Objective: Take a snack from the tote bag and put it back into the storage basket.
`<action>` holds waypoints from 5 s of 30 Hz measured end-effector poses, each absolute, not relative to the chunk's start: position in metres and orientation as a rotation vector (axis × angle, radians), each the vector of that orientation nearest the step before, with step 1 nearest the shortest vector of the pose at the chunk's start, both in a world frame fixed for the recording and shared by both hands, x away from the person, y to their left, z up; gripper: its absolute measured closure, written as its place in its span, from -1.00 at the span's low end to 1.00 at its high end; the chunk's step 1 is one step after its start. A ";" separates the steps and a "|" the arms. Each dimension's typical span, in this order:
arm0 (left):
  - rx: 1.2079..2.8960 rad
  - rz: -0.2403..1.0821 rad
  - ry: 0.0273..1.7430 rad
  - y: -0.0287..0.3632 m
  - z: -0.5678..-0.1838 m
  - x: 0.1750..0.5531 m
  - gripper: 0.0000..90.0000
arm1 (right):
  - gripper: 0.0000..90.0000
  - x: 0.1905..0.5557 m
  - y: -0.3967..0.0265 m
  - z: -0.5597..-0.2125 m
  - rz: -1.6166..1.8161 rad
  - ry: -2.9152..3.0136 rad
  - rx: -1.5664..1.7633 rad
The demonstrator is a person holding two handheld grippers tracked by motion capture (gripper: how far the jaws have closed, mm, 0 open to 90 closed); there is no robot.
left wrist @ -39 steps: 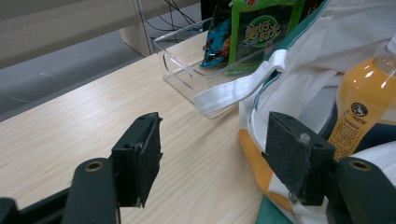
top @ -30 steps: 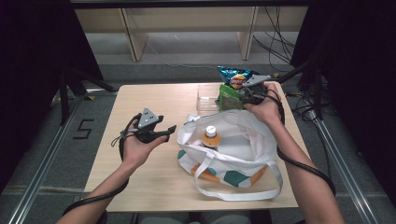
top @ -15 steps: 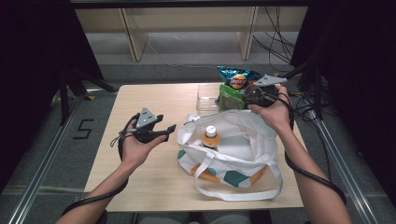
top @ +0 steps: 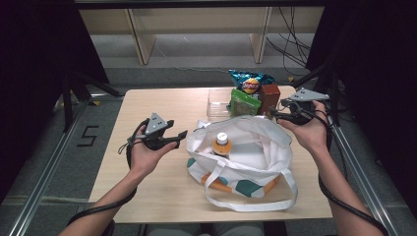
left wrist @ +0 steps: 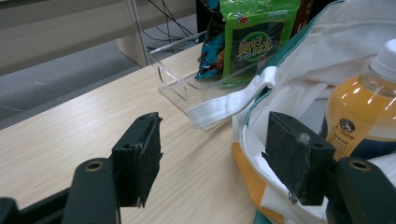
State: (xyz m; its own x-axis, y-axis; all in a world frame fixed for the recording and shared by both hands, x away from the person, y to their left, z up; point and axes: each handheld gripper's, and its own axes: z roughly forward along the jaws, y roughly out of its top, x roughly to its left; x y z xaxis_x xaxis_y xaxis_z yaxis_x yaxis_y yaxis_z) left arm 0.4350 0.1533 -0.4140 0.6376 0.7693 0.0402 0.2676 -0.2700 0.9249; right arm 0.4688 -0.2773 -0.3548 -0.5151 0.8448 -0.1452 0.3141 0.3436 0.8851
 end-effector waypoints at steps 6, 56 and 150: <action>1.812 0.598 0.833 0.154 -0.412 0.436 -0.22 | -0.06 0.458 -0.282 -0.358 1.199 1.961 1.077; 1.802 0.315 0.559 0.065 -0.405 0.421 0.01 | 0.23 0.383 -0.291 -0.392 1.288 1.771 1.144; 1.707 0.355 0.505 0.065 -0.362 0.436 0.30 | 0.16 0.383 -0.291 -0.399 1.272 1.798 1.122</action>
State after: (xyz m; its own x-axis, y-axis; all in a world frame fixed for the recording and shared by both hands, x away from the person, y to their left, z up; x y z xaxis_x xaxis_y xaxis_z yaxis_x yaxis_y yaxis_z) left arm 0.4363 0.0650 -0.3623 0.8566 0.5144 -0.0414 0.1351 -0.1461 0.9800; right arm 0.3832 -0.2910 -0.3992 -0.4165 0.9085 -0.0344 0.2699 0.1596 0.9496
